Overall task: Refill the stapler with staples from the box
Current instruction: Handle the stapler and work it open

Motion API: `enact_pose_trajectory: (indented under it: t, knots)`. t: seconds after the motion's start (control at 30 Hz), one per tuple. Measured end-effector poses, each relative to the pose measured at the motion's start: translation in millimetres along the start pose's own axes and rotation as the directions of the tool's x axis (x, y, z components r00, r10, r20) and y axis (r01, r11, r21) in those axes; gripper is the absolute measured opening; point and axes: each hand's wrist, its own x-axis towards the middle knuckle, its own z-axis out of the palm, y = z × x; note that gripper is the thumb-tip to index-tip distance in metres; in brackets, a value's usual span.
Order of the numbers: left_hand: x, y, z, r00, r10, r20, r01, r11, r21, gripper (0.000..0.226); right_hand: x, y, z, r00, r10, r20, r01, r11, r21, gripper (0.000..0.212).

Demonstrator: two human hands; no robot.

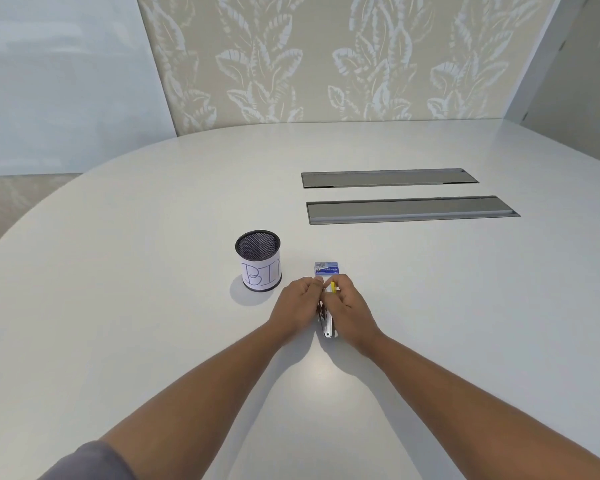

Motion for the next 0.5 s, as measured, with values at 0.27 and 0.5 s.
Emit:
enact_pose_trajectory:
  t: [0.27, 0.5]
  knots:
    - [-1, -1, -6, 0.999, -0.026, 0.035, 0.032, 0.985, -0.172, 0.037, 0, 1, 2, 0.999, -0.004, 0.037, 0.005, 1.0, -0.023, 0.029]
    - [-5, -3, -14, 0.994, -0.008, 0.109, 0.046, 0.935, -0.351, 0.032, 2, -1, -3, 0.989, -0.006, 0.149, -0.004, 0.998, 0.067, 0.05]
